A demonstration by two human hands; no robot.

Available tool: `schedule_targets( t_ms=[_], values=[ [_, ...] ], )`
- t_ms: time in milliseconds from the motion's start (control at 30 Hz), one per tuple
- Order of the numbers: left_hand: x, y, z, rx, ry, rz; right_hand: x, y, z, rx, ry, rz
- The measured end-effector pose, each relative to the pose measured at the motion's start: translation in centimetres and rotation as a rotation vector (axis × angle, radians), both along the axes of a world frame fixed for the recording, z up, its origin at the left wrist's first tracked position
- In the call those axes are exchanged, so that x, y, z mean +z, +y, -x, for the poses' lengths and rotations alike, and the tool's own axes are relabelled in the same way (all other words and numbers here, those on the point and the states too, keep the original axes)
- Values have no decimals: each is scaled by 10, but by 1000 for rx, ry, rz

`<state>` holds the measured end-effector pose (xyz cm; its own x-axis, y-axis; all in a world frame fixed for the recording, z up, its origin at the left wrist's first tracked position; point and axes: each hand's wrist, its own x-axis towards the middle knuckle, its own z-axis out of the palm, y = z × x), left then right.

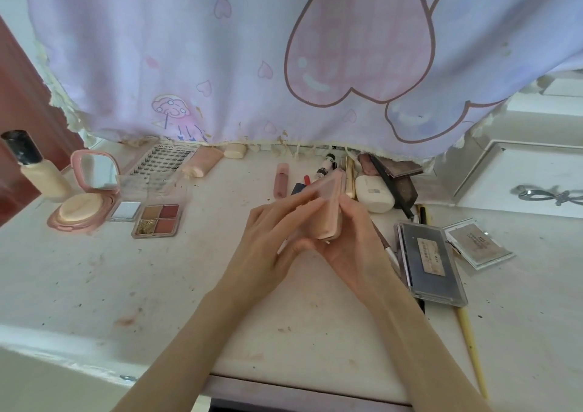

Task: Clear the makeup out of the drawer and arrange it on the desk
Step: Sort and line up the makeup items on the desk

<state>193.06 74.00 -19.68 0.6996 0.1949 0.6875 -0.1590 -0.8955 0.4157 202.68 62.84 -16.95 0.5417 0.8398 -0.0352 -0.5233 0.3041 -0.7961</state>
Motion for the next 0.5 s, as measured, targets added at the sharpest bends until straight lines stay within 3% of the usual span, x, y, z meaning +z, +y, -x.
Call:
schedule_targets(
  t_ms=[200, 400, 500],
  values=[
    [11, 12, 11, 53, -142, 460, -2, 1, 3, 73, -12, 84],
    [25, 42, 24, -41, -246, 1064, -3, 5, 19, 423, 125, 83],
    [33, 61, 45, -7, -139, 1101, -8, 16, 29, 483, 104, 106]
  ],
)
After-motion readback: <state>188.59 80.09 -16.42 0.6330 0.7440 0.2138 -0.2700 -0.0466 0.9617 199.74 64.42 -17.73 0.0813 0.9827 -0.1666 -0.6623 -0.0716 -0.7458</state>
